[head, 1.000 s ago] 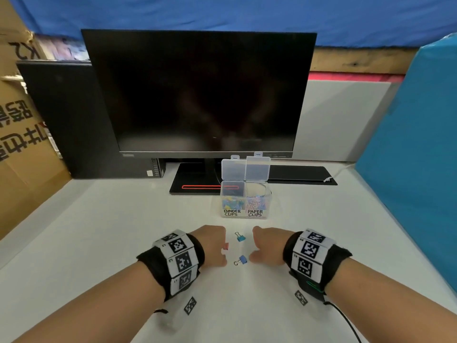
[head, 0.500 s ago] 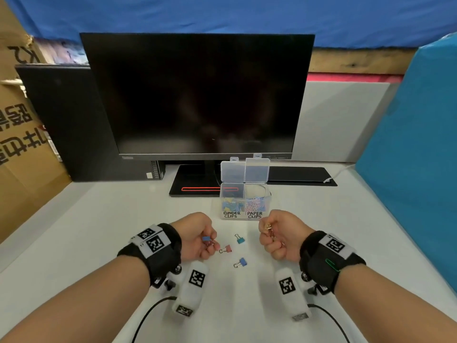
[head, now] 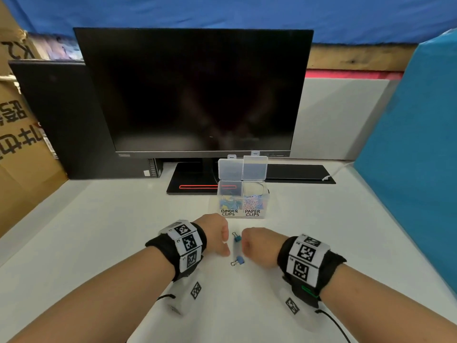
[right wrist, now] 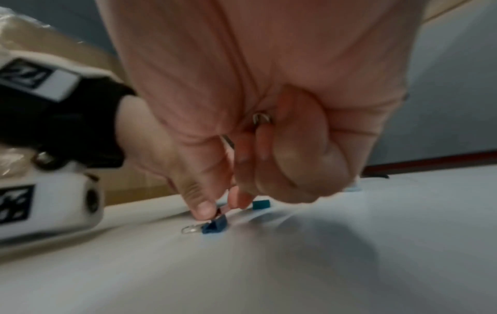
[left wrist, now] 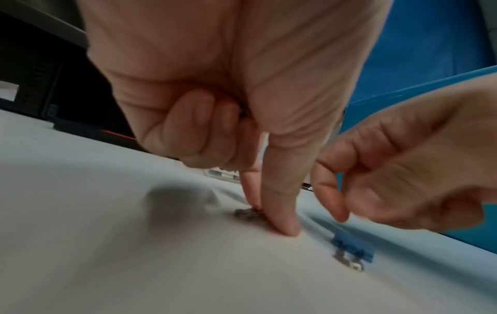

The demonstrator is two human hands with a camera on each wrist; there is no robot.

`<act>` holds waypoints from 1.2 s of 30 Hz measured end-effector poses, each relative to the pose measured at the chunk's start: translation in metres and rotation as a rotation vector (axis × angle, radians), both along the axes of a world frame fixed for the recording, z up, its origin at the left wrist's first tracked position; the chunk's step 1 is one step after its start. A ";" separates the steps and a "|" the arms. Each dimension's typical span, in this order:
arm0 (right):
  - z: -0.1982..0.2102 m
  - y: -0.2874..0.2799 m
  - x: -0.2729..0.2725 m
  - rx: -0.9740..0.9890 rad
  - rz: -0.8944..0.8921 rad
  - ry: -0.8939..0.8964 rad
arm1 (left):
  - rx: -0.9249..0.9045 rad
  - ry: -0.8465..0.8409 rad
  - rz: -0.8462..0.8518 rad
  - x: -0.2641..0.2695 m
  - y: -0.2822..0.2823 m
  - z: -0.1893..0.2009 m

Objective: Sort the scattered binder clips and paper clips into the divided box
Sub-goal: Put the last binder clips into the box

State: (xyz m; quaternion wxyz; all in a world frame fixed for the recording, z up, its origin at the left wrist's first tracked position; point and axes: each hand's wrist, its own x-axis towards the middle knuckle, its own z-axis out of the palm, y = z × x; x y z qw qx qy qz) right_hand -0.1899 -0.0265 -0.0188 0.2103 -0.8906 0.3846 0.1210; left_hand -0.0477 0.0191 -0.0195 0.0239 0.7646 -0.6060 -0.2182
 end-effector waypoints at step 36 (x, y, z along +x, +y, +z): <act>0.003 -0.022 -0.005 -0.123 0.044 0.306 | 0.053 -0.273 -0.224 -0.028 -0.021 -0.008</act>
